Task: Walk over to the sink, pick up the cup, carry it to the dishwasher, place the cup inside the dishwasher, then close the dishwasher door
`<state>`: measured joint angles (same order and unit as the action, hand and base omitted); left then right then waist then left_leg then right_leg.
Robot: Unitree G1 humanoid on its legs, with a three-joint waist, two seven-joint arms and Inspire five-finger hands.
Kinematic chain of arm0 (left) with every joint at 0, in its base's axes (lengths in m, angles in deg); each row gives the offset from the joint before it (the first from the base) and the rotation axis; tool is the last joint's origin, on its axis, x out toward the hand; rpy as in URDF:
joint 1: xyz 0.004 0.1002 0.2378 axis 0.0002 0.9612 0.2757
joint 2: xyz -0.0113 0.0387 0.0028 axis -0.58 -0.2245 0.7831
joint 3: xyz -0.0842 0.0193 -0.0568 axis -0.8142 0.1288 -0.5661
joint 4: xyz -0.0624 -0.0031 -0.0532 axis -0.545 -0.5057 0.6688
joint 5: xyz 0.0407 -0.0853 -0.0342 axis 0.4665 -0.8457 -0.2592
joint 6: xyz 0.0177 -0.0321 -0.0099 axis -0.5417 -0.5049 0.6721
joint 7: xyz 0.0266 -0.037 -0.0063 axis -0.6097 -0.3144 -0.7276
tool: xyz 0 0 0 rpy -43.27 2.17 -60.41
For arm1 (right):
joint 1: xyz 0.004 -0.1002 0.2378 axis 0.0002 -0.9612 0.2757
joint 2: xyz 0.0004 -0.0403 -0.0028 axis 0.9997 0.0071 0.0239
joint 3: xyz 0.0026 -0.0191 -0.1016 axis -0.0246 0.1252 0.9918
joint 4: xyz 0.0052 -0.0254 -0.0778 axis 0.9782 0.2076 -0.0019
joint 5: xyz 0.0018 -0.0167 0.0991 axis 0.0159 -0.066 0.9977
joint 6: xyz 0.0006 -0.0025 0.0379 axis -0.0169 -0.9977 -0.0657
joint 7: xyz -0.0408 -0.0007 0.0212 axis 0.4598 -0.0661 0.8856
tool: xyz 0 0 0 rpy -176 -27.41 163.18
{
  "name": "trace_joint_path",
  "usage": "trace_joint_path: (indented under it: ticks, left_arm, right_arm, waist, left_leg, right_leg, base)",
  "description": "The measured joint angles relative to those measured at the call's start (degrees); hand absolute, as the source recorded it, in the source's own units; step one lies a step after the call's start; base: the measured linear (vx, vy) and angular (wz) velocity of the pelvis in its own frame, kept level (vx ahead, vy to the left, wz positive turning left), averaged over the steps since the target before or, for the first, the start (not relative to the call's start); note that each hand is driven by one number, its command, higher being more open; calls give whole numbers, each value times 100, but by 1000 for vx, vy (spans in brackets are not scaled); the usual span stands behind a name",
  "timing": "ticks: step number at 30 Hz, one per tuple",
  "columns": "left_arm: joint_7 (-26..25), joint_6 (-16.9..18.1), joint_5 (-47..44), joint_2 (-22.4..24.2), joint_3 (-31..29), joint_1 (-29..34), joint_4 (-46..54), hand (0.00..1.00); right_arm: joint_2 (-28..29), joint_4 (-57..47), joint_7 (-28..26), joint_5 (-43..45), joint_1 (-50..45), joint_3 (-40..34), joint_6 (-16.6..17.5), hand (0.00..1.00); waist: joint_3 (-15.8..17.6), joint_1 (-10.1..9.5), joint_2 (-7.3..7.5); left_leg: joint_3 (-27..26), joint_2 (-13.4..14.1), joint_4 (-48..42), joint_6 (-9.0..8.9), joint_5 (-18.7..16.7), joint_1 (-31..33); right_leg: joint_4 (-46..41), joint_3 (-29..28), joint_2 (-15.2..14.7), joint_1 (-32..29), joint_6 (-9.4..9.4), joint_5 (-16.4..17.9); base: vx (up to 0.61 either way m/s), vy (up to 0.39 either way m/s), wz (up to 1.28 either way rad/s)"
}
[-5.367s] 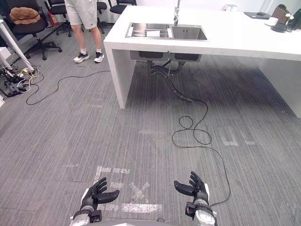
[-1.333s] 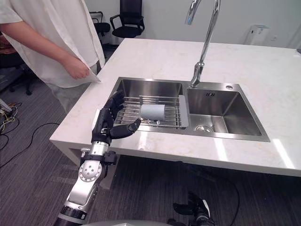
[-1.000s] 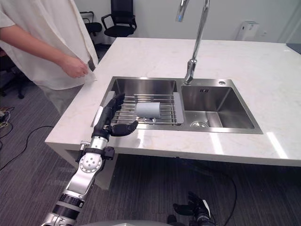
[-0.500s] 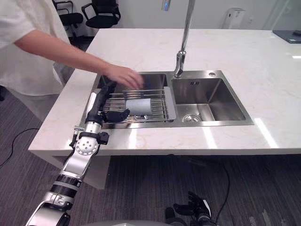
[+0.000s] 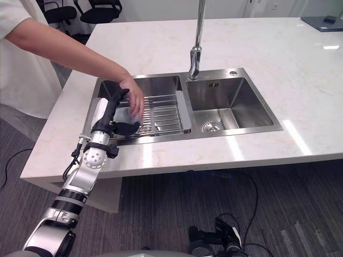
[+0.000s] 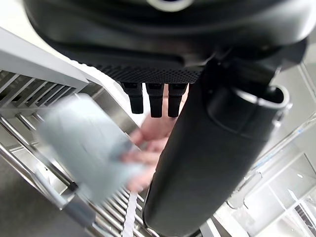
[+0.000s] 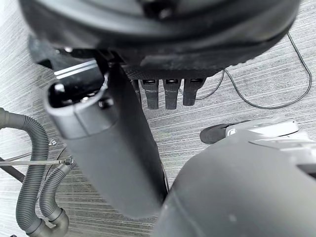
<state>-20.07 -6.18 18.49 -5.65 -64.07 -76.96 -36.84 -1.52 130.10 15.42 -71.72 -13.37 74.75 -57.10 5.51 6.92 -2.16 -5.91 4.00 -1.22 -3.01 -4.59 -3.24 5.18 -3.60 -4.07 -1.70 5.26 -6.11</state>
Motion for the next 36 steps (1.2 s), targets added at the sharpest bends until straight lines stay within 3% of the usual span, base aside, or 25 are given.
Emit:
trace_joint_path:
  ticks: [9,24,36]
  left_arm:
    - [29,4,102,13,68,-11,1,90]
    - [-62,4,95,62,58,-4,43,90]
    - [-204,-26,94,51,-354,1,39,90]
  right_arm:
    - [-2,0,32,0,-3,0,36,90]
    - [-4,0,38,0,0,4,36,90]
    - [-3,0,33,2,-5,-1,35,90]
  waist:
    - [32,80,-25]
    - [68,21,-8]
    - [87,16,-1]
  left_leg:
    - [-120,-9,-15,5,-2,-12]
    - [-101,-8,-24,7,-1,-23]
    - [-112,-7,-21,12,-6,-24]
  right_leg:
    - [3,-120,2,-32,7,-57]
    - [2,-109,1,-6,8,-60]
    - [2,-117,2,-11,8,-60]
  base:
    - [-32,-14,-7]
    - [-7,-4,0]
    - [0,0,0]
